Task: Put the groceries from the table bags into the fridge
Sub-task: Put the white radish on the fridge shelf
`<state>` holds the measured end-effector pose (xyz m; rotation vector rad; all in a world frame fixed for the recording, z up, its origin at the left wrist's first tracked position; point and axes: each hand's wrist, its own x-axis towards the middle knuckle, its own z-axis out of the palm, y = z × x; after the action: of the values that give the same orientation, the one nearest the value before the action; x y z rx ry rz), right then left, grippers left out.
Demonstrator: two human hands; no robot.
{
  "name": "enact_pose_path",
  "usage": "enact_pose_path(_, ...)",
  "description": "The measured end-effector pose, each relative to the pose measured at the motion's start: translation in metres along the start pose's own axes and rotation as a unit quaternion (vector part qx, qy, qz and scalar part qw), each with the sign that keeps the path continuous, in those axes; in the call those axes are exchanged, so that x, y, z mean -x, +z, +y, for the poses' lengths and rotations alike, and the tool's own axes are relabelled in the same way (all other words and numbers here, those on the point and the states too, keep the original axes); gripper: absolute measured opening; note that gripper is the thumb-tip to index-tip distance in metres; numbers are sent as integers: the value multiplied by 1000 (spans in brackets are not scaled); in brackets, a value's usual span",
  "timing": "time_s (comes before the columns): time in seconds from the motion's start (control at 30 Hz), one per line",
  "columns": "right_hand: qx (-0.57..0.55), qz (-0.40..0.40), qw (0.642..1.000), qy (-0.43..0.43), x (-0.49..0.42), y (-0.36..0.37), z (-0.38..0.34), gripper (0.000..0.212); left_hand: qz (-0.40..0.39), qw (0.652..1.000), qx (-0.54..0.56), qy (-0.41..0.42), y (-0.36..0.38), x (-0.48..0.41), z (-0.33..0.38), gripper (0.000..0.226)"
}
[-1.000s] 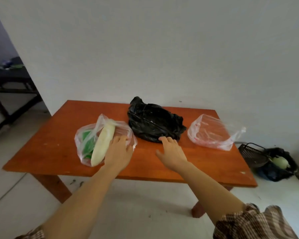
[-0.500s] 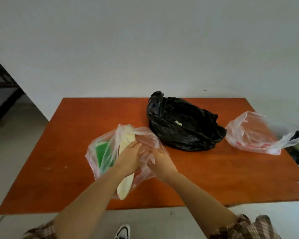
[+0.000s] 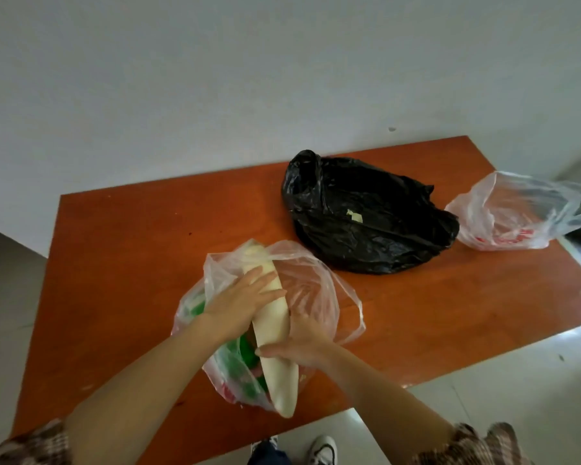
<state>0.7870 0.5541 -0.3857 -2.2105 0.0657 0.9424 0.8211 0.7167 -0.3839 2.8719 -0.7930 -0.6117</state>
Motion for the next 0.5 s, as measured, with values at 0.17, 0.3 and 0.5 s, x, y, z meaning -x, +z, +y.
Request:
enact_pose_path(0.17,-29,-22,999,37,-10,-5,4,84,-16,993,-93,78,-7,-21,-8,75)
enact_pose_path(0.3,-69,-44,996,32,-7,-35,5,82,-8,988,-96,118,-12,-38,-13,72)
enact_pose_path(0.5,-103,-29,994,-1,19,-113,1,53,67,990,62,112,-29,-43,-10,80)
